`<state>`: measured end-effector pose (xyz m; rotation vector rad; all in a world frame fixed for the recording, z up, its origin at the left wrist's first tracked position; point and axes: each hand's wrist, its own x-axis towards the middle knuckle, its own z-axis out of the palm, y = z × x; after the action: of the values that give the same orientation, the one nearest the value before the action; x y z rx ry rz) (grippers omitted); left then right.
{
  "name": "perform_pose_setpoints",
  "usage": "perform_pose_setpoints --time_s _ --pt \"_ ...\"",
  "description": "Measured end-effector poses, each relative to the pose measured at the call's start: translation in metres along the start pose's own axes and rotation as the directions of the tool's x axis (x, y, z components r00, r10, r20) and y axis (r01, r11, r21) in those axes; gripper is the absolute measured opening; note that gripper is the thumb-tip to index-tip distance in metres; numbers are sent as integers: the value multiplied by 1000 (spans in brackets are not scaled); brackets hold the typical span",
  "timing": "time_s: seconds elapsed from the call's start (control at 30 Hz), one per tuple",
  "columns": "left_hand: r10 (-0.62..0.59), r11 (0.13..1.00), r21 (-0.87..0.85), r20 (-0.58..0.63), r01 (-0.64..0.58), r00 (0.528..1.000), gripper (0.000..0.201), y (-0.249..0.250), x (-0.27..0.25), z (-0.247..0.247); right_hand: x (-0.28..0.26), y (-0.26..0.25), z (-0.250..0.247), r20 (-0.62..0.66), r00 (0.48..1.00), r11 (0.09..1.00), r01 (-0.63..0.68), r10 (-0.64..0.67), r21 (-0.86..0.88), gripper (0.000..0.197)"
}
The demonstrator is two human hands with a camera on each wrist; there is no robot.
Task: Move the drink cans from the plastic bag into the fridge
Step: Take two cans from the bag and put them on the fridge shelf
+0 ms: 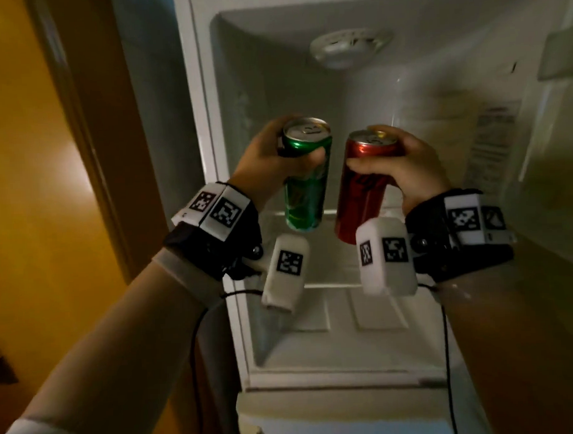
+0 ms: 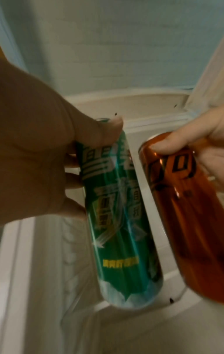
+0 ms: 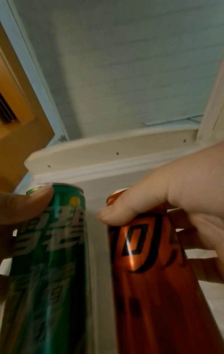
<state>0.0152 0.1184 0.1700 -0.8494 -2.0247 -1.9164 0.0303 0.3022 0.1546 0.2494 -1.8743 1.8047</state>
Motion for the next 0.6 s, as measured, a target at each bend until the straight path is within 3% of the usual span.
perform_pose_setpoints --time_s 0.17,0.3,0.43,0.6 --pt "-39 999 -14 -130 37 991 44 -48 93 12 95 42 5 6 998 997 -65 64 29 40" --pt "-110 992 41 -217 121 970 25 -79 156 14 164 64 7 80 984 986 -154 159 -70 75" --pt "-183 965 135 -262 224 948 49 -95 204 7 204 75 16 187 946 963 -250 266 -104 62" --pt "-216 957 134 -262 257 941 18 -116 243 -6 242 98 26 154 941 953 -302 302 -23 48"
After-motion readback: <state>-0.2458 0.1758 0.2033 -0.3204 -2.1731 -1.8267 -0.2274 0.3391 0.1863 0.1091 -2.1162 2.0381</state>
